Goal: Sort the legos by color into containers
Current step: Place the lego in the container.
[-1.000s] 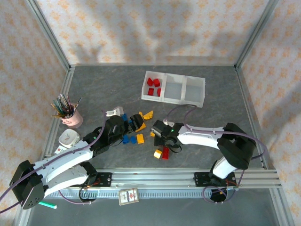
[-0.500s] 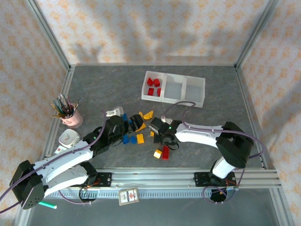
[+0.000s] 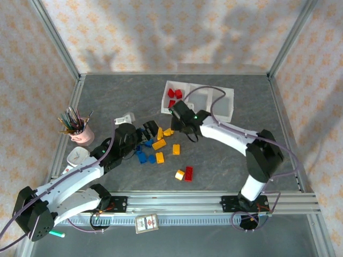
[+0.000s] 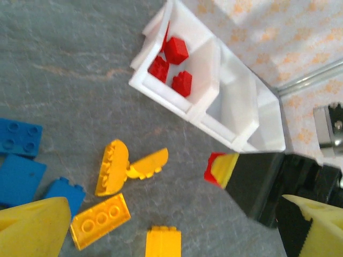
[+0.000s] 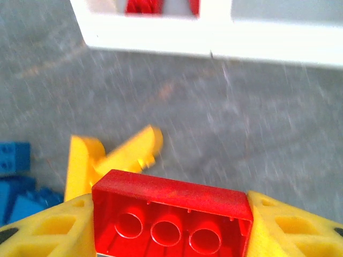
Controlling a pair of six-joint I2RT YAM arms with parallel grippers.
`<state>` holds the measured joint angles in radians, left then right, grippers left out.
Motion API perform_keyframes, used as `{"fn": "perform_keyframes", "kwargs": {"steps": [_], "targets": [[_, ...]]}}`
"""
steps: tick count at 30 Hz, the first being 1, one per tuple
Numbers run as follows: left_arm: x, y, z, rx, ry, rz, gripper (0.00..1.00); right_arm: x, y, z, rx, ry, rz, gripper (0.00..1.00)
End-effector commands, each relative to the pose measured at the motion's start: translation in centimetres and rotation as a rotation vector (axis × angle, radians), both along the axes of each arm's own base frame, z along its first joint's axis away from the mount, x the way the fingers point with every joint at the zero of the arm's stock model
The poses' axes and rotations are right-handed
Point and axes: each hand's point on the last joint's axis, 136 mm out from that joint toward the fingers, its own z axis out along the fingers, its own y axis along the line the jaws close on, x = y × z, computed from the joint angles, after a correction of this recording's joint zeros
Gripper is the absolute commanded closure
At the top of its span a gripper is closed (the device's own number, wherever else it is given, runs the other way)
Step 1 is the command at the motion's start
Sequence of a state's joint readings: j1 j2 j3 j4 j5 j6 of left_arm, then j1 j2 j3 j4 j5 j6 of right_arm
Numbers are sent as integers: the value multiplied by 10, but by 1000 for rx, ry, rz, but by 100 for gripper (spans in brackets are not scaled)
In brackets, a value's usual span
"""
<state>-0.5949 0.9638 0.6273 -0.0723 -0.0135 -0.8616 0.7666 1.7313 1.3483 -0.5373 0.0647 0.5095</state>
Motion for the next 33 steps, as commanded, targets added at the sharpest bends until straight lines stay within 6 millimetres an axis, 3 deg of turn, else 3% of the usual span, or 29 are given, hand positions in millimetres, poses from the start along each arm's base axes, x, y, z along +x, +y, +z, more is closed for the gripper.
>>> {"fn": "perform_keyframes", "kwargs": {"steps": [1, 7, 11, 14, 17, 20, 26, 29, 33], "targets": [[10, 3, 16, 22, -39, -16, 1, 44, 6, 13, -47, -94, 35, 42], [27, 7, 19, 28, -43, -19, 1, 117, 27, 20, -40, -167, 49, 40], [34, 8, 19, 15, -49, -15, 1, 155, 31, 16, -90, -197, 46, 40], [37, 10, 20, 19, -50, -12, 1, 175, 26, 7, -109, -197, 13, 39], [40, 13, 19, 25, -50, -4, 1, 189, 26, 2, -95, -202, 14, 30], [42, 14, 20, 26, -48, -2, 1, 197, 28, 6, -106, -220, 12, 27], [42, 15, 25, 25, -53, -2, 1, 194, 29, 35, -83, -259, 27, 13], [40, 16, 27, 25, -51, -1, 1, 185, 24, 53, -79, -262, 36, 12], [35, 19, 31, 23, -47, 2, 1, 157, 15, 70, -49, -254, 36, 10]]}}
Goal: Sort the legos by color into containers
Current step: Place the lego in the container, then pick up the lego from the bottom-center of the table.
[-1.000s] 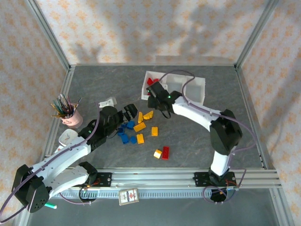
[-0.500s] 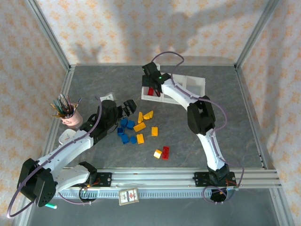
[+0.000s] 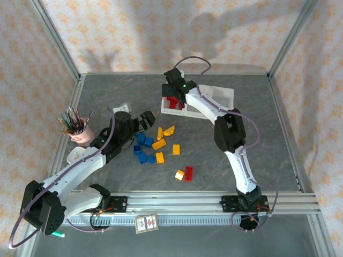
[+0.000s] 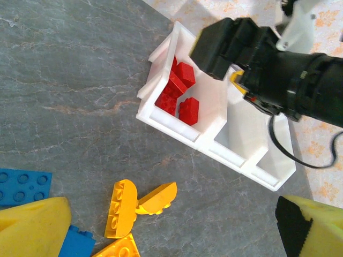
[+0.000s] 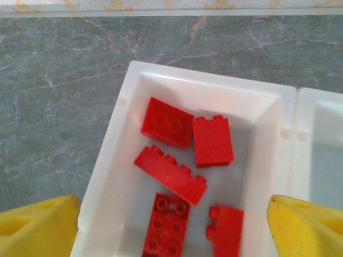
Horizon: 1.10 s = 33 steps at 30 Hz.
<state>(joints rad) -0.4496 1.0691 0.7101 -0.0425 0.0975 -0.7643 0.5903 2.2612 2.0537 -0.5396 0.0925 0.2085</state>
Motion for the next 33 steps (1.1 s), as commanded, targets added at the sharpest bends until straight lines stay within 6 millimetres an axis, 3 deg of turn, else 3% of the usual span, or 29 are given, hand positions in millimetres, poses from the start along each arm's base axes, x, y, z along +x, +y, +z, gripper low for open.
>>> {"fn": "perform_keyframes", "kwargs": {"steps": [1, 6, 11, 17, 22, 27, 33], "targets": [[-3, 3, 21, -11, -32, -2, 1, -31, -9, 56, 57, -42, 8, 10], [-18, 2, 19, -34, -9, -29, 1, -84, -32, 39, 63, 62, -16, 10], [-35, -2, 4, -44, 26, -52, 1, -147, -58, 16, 62, 155, -56, 12], [-58, -17, -15, -46, 55, -83, 1, -227, -85, -26, 38, 283, -116, 16], [-73, -33, -30, -85, 78, -112, 1, -289, -92, -60, 44, 379, -141, 23], [-79, -40, -41, -101, 99, -122, 1, -330, -93, -90, 58, 456, -157, 28], [-81, -46, -48, -84, 116, -126, 1, -354, -75, -106, 101, 507, -134, 30]]}}
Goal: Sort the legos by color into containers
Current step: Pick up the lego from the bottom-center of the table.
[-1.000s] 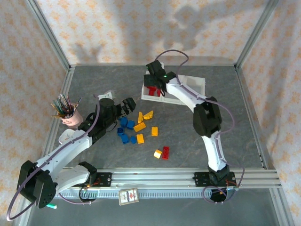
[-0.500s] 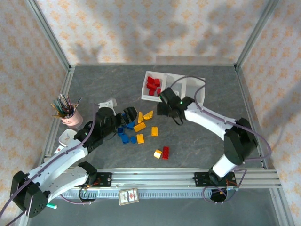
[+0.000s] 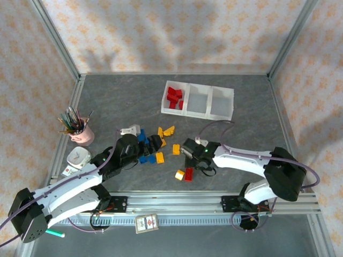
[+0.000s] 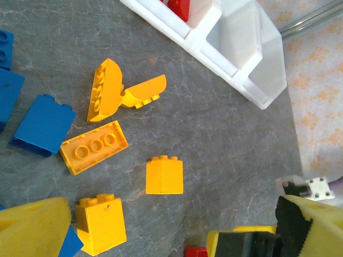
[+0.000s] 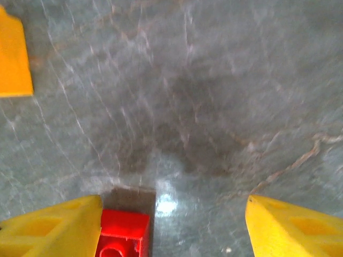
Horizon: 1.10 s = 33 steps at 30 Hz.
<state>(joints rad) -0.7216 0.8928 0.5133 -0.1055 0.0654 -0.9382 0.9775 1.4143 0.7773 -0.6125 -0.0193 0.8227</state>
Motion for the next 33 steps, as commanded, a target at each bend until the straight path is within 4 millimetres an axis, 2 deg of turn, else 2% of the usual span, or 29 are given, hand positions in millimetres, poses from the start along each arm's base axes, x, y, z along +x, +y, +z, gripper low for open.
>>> {"fn": "perform_keyframes", "kwargs": {"steps": [1, 9, 19, 24, 29, 33], "targets": [[4, 0, -1, -9, -10, 32, 1, -4, 17, 0, 72, -1, -50, 30], [6, 0, -1, 0, -12, 37, 1, -8, 31, -13, 72, 19, -43, 36], [8, -3, -3, 9, -6, 35, 1, -14, 27, -23, 64, 44, -48, 49], [10, -3, -1, 14, -10, 35, 1, -13, 23, -24, 45, 31, -48, 59], [11, -4, 4, 17, -16, 37, 1, -7, 23, -18, 43, 1, -53, 65], [13, -5, 9, 13, -29, 37, 1, 2, 28, -2, 71, -45, -46, 68]]}}
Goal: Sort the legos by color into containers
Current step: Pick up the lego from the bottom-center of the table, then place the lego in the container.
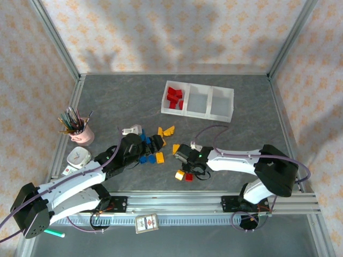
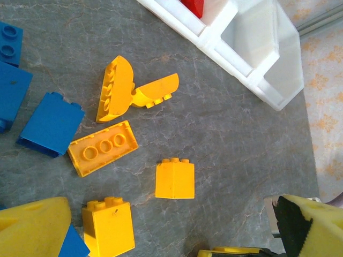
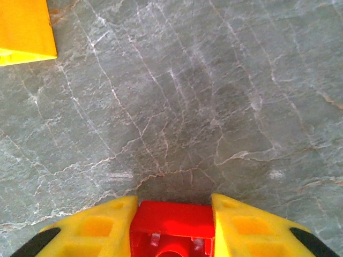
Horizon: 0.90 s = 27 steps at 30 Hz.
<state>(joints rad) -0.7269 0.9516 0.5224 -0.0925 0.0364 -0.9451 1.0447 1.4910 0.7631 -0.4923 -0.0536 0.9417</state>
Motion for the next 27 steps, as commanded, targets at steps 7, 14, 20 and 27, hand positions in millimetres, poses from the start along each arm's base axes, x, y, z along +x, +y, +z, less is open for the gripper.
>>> {"fn": "perform_keyframes", "kwargs": {"steps": [7, 14, 20, 27], "targets": [[14, 5, 29, 57, -75, 43, 1, 49, -12, 56, -5, -207, -17, 70], [23, 15, 49, 76, -138, 74, 1, 118, -6, 115, 7, -391, 4, 70], [36, 29, 62, 26, -170, 108, 1, 182, 19, 140, 12, -474, 27, 70], [56, 49, 72, 33, -193, 147, 1, 254, 49, 143, 0, -506, 75, 70]]}}
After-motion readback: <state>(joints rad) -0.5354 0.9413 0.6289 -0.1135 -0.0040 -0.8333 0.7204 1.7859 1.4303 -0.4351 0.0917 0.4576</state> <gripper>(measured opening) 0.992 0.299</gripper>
